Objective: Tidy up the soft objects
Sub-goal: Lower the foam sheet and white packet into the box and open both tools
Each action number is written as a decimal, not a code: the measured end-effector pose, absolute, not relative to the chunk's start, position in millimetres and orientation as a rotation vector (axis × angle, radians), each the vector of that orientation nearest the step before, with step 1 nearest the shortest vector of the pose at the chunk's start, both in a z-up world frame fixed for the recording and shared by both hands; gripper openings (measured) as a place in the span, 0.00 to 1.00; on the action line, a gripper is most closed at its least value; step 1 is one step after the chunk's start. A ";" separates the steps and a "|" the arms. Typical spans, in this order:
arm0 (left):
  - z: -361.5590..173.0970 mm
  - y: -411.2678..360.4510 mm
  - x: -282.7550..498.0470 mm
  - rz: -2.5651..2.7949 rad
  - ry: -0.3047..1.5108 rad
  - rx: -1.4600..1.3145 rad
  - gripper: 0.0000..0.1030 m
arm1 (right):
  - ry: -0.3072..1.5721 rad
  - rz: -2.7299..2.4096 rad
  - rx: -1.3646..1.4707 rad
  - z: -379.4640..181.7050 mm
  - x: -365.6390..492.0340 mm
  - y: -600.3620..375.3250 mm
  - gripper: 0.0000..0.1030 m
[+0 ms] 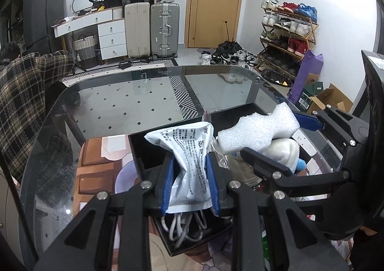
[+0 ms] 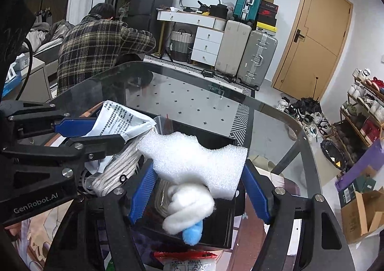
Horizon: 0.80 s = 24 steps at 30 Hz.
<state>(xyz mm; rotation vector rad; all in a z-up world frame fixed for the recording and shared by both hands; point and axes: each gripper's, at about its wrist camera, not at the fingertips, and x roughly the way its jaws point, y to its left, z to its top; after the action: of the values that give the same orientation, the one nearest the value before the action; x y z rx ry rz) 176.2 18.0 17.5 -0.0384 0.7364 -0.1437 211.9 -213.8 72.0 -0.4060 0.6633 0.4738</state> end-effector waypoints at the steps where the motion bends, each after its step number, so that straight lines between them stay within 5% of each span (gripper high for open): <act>1: 16.8 17.7 177.4 -0.141 0.739 -0.036 0.24 | 0.665 0.475 -0.408 70.7 213.1 -214.5 0.70; 10: 16.7 21.4 177.1 -0.128 0.746 -0.035 0.32 | 0.664 0.501 -0.441 69.1 214.8 -208.6 0.71; 14: 22.8 22.4 172.0 -0.134 0.736 -0.028 0.54 | 0.628 0.512 -0.435 75.3 201.9 -214.6 0.84; 18: 30.8 18.9 161.0 -0.142 0.723 -0.013 0.58 | 0.617 0.517 -0.394 82.2 187.5 -228.2 0.92; 22: 40.7 22.9 142.9 -0.119 0.684 -0.025 0.91 | 0.606 0.499 -0.342 91.4 172.2 -245.7 0.98; 24: 45.3 26.3 132.6 -0.110 0.663 -0.032 0.98 | 0.609 0.503 -0.302 94.0 163.3 -255.1 0.99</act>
<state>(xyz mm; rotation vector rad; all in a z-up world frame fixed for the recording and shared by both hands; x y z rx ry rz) 132.6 26.3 45.3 -0.0316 0.6625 -0.1099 163.3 -255.1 94.0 -0.3022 0.6094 0.5032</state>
